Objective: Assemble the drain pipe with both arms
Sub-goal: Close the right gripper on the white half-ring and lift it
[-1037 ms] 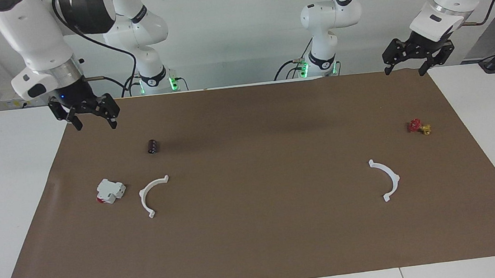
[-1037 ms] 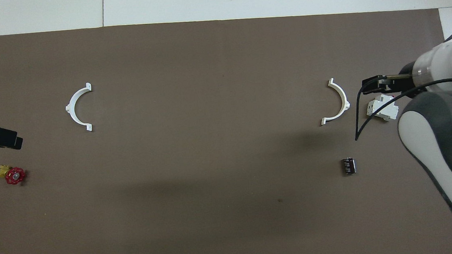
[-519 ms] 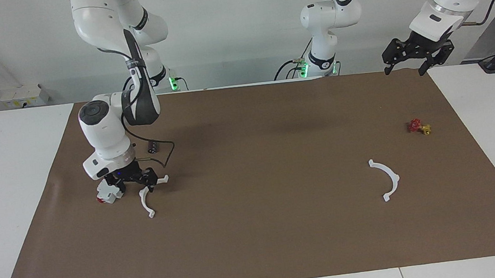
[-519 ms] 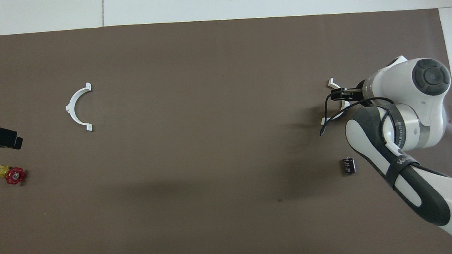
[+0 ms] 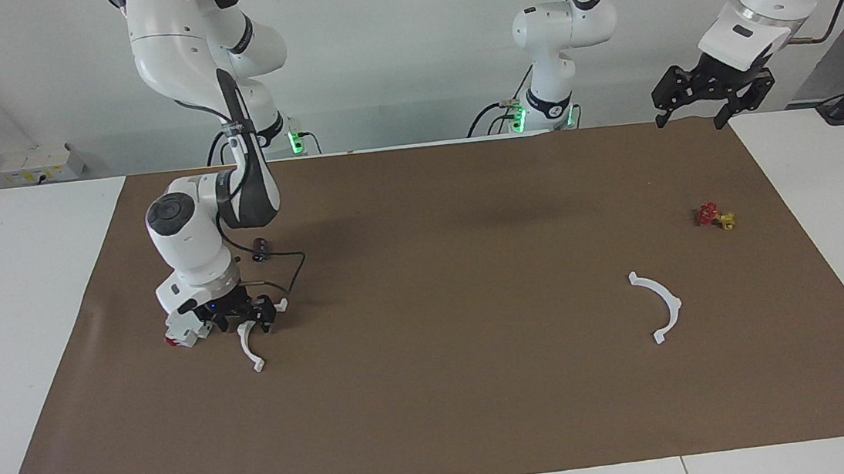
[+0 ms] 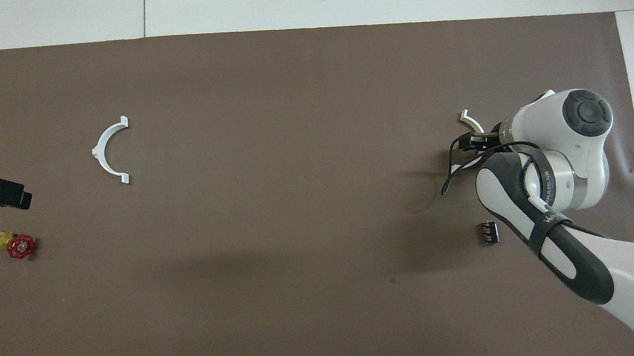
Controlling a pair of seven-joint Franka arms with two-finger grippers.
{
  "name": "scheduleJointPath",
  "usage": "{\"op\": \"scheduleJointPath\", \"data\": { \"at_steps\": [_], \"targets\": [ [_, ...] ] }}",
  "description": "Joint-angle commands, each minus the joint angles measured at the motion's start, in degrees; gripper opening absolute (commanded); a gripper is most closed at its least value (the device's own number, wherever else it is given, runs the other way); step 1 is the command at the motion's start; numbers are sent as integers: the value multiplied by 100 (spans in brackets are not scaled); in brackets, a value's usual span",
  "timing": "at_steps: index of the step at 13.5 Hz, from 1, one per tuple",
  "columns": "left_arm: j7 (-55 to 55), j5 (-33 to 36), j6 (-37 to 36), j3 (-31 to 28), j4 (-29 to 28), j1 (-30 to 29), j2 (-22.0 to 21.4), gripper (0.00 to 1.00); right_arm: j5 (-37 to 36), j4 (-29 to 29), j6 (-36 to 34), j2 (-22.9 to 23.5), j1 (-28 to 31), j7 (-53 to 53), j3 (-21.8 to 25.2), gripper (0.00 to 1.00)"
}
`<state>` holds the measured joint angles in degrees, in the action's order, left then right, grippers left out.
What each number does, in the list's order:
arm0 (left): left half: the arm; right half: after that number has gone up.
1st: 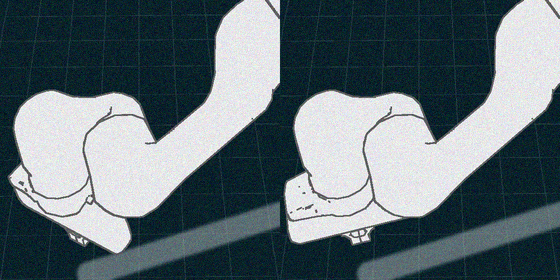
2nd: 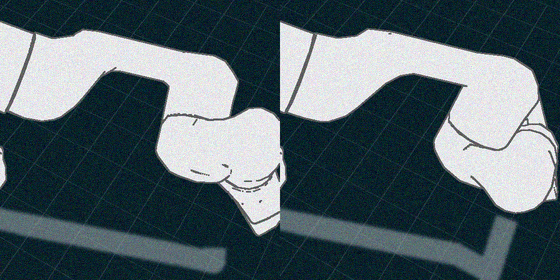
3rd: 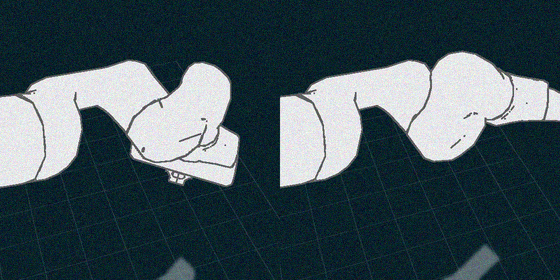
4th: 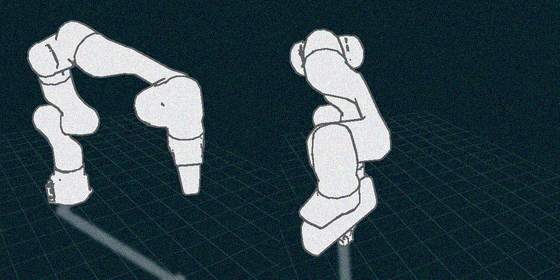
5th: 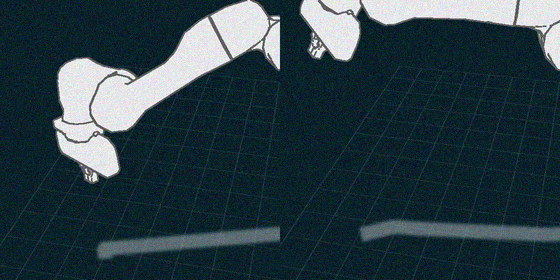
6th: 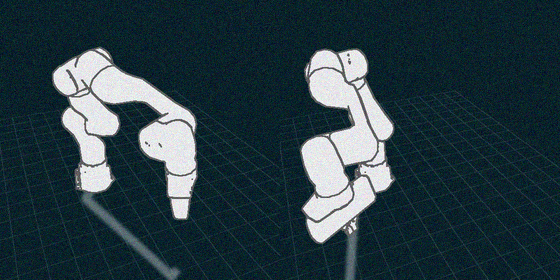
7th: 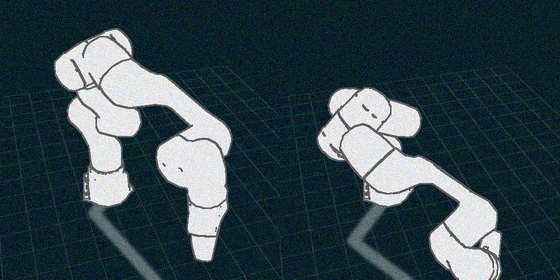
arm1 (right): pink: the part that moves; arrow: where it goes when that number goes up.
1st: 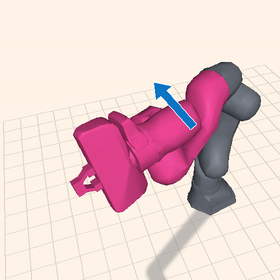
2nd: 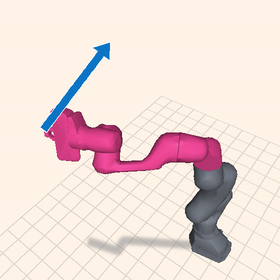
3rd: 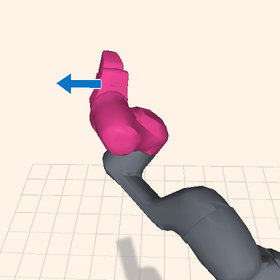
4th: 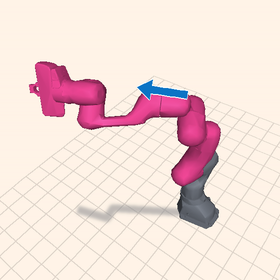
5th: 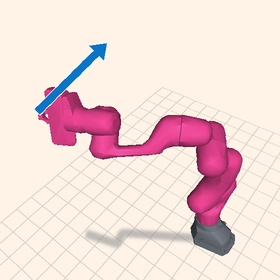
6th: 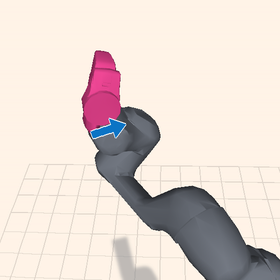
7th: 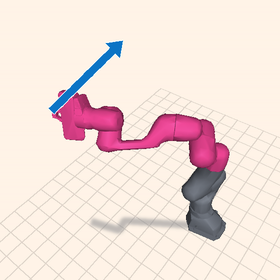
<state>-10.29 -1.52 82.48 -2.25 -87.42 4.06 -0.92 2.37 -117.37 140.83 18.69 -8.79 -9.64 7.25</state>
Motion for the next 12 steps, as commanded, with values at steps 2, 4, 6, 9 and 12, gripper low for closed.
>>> {"op": "scheduleJointPath", "data": {
  "at_steps": [2, 4, 6, 9, 12],
  "targets": [
    [27, -6, -22, 5, -126, -19, -119, 100, 106, -111, 111, -41, 9, 50, -22, 80],
    [27, -6, -22, 5, -126, -10, -128, 100, 106, -119, 102, -41, 9, 94, -22, 31],
    [18, -6, -22, 5, -126, -10, -128, 100, 106, -93, 67, -32, 9, 173, -22, 0],
    [27, -6, -22, 5, -126, -10, -119, 100, 88, 143, -116, -23, -9, 566, -31, 0],
    [18, -6, -22, 5, -126, -10, -127, 100, 88, 670, -783, -172, -201, 735, -74, 0]
  ]
}}
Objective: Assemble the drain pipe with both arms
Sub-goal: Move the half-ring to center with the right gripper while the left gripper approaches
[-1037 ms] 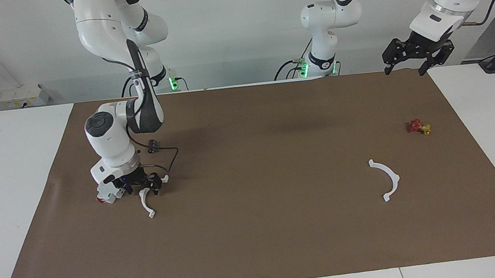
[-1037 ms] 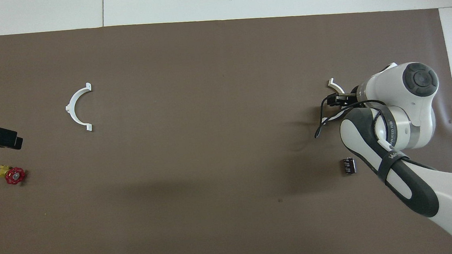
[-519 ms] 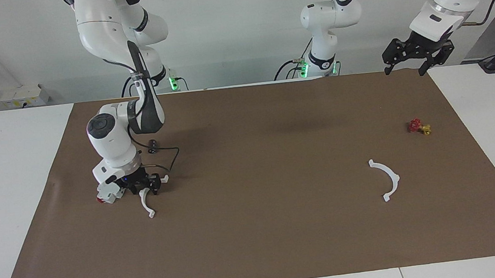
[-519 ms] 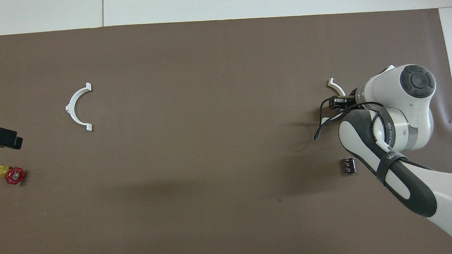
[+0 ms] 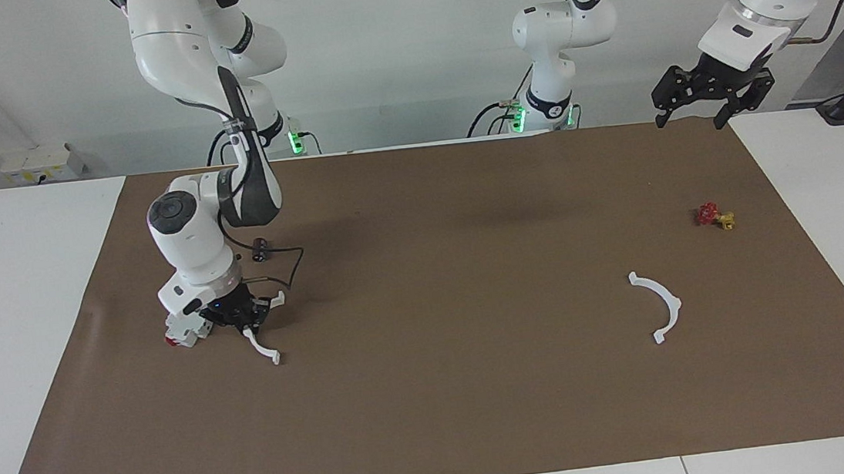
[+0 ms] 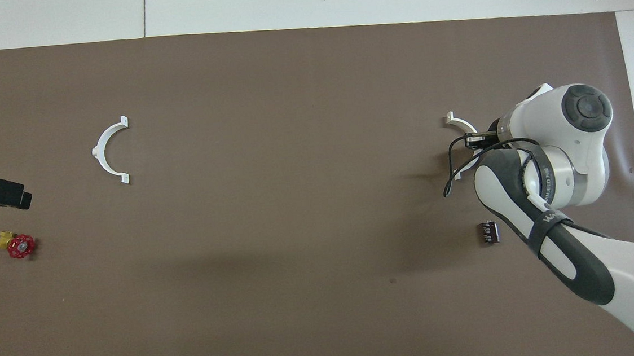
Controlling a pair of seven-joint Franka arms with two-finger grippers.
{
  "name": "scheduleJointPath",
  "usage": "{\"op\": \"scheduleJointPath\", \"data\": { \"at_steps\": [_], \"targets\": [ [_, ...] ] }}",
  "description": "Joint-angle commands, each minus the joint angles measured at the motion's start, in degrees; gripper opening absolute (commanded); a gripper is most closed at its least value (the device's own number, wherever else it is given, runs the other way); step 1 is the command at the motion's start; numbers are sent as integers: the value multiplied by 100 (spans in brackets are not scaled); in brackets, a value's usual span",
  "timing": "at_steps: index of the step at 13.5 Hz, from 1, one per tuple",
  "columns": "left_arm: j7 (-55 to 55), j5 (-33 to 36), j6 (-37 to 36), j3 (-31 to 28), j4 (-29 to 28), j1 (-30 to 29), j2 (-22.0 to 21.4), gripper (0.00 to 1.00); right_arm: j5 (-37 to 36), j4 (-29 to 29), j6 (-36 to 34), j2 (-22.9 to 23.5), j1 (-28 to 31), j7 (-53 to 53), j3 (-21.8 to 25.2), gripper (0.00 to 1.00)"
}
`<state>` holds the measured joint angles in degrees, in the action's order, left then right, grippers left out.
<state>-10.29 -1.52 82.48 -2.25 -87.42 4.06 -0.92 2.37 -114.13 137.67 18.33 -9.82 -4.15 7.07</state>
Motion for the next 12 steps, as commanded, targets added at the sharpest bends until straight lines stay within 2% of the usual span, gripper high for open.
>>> {"op": "scheduleJointPath", "data": {
  "at_steps": [1, 4, 9, 12],
  "targets": [
    [27, -6, -22, 5, -126, -10, -119, 100, 88, 565, -722, -145, -221, 169, -91, 0],
    [27, -6, -22, 5, -126, -10, -119, 100, 1, 1076, -1006, -93, -713, -260, -83, 0],
    [27, -6, -22, 5, -126, -10, -119, 100, -44, 1525, -1102, 144, -1531, -2036, -92, 0],
    [18, -6, -83, -3, -135, -19, -128, 100, -157, 1954, -1347, 583, -2058, -2521, -92, 0]
  ]
}}
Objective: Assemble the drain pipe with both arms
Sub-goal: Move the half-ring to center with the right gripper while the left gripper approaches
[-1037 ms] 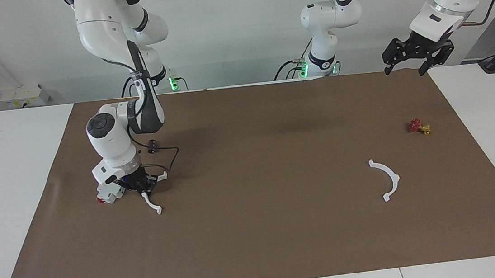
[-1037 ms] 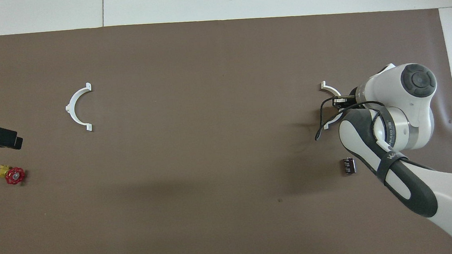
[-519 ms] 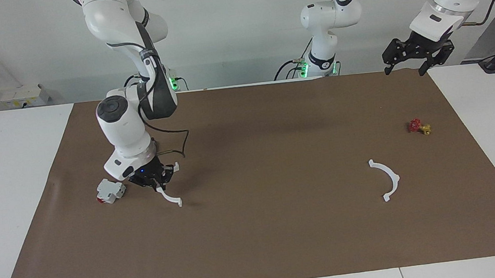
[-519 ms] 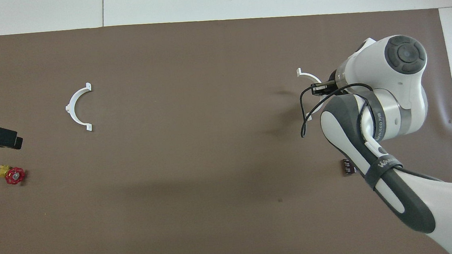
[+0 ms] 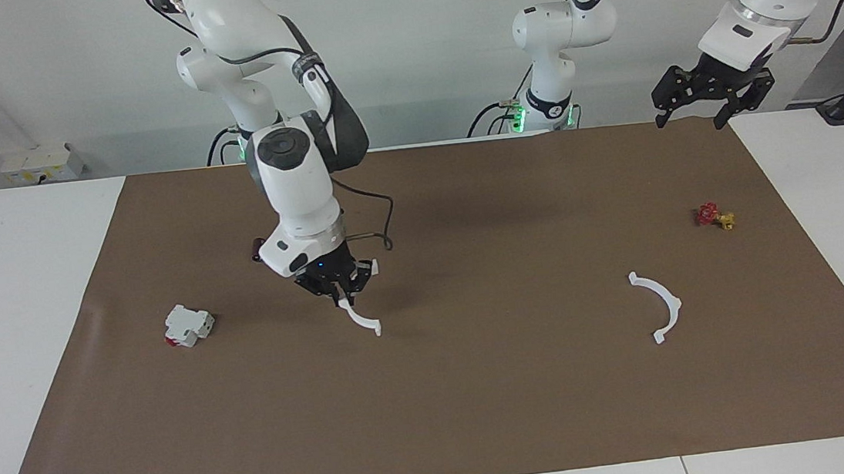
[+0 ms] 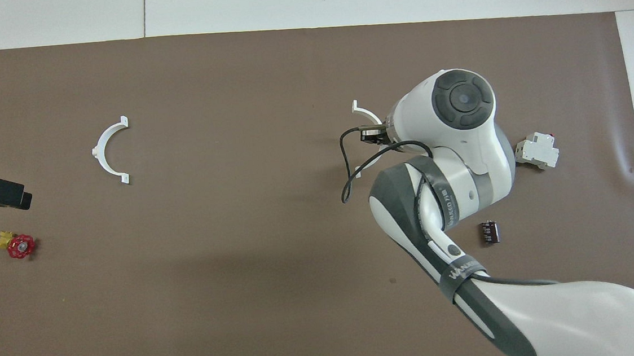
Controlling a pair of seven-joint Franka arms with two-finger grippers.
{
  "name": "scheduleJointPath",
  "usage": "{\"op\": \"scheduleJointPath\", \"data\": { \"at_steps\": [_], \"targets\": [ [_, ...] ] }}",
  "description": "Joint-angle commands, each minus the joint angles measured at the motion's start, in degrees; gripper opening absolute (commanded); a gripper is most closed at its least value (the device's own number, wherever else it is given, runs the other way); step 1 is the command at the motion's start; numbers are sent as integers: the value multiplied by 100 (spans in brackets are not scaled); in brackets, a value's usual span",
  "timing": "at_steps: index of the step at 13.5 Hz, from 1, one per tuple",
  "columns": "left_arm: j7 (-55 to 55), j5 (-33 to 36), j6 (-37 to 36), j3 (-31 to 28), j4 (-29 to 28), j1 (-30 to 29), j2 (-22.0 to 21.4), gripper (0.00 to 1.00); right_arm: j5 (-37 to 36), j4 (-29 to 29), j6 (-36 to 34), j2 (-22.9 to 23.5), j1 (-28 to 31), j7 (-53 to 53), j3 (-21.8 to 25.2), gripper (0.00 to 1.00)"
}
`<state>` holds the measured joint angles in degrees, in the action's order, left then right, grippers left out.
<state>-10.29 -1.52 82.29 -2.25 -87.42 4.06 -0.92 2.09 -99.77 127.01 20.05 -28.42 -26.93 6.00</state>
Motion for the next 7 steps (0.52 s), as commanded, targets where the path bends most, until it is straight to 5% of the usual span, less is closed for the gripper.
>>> {"op": "scheduleJointPath", "data": {
  "at_steps": [1, 7],
  "targets": [
    [35, -6, -73, -3, -135, -19, -128, 100, -122, 650, -343, 552, -356, -278, 15, 0],
    [-17, -6, 1050, 6, -854, -10, -382, 100, -148, 634, -54, 869, -796, -972, 15, 0]
  ]
}}
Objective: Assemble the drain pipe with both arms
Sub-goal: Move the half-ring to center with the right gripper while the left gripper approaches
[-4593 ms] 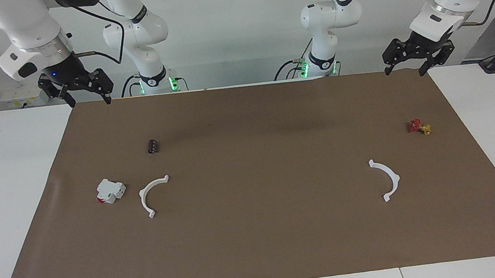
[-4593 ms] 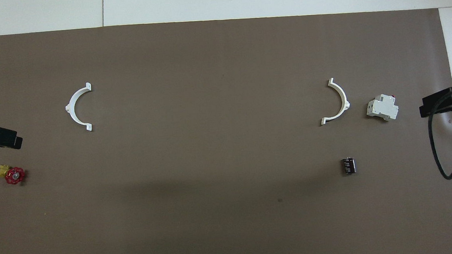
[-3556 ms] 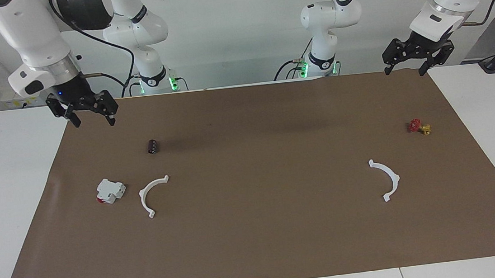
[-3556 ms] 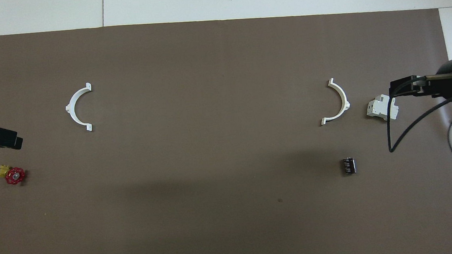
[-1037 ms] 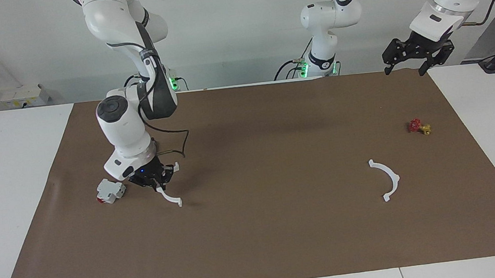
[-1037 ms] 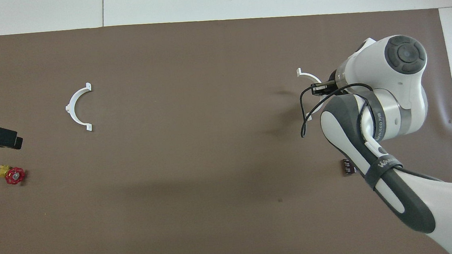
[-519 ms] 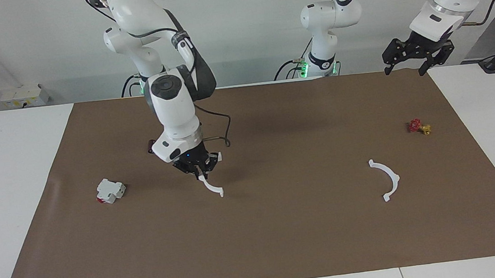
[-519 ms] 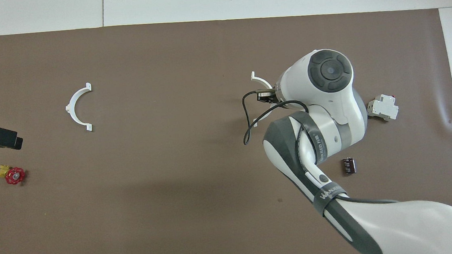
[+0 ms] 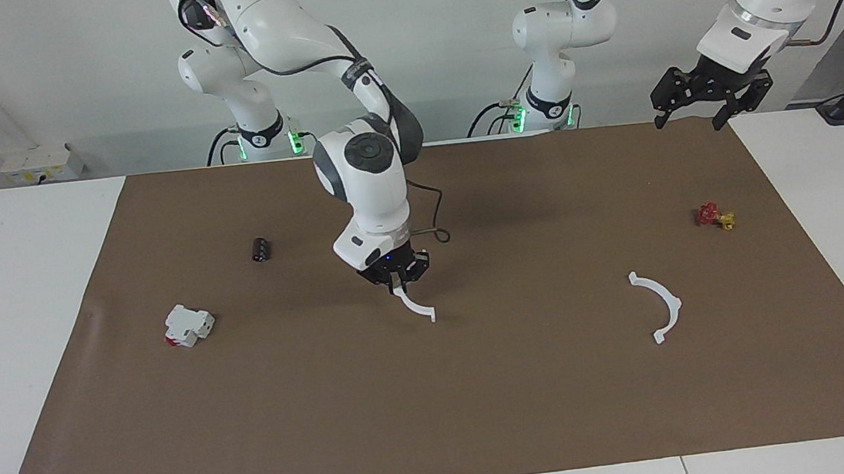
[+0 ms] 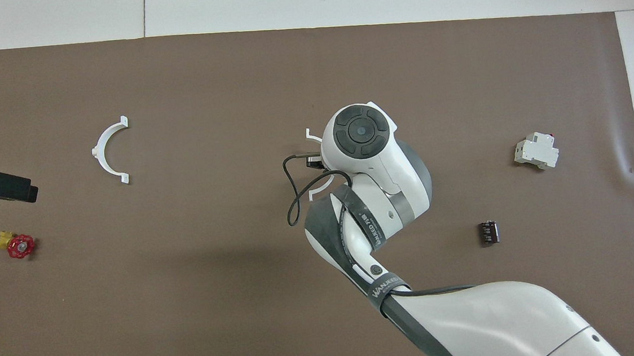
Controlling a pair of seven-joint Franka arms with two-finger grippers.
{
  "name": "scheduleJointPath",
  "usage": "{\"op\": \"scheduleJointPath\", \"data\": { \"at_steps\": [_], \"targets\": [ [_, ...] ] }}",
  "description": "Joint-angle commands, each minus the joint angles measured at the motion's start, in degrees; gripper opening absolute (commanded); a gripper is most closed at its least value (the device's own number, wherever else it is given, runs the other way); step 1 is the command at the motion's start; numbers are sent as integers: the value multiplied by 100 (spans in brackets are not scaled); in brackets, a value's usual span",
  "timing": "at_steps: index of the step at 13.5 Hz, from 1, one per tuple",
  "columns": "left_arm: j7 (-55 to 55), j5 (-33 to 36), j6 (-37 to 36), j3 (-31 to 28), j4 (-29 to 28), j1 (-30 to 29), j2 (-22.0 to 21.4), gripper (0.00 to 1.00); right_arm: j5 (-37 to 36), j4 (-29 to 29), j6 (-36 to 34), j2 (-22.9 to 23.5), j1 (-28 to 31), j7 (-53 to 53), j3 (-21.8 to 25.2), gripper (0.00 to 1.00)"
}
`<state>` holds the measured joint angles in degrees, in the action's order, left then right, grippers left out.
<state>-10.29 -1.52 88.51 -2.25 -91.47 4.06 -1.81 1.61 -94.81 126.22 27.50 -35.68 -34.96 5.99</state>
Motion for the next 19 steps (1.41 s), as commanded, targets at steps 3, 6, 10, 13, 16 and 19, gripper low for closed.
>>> {"op": "scheduleJointPath", "data": {
  "at_steps": [3, 6, 10, 13, 16, 19],
  "targets": [
    [-26, 3, 1000, 6, -792, -10, -277, 100, -240, -36, 428, 246, -193, -117, 16, 0],
    [-43, -6, 1843, 6, -1372, -10, -259, 100, -267, -133, 587, 282, -167, -2, 16, 0],
    [-78, -6, 2644, 6, -1699, -10, 83, 100, -267, -257, 596, 273, -185, 7, 16, 0],
    [-183, -6, 3223, 6, -1690, -28, 496, 100, -267, -292, 692, 273, -185, 7, 16, 0],
    [-447, -23, 3742, 14, -1663, -151, 847, 100, -267, -380, 790, 256, -194, -37, 16, 0],
    [-553, -24, 4235, 14, -1646, -151, 1348, 100, -267, -398, 807, 256, -194, -28, 16, 0]
  ]
}}
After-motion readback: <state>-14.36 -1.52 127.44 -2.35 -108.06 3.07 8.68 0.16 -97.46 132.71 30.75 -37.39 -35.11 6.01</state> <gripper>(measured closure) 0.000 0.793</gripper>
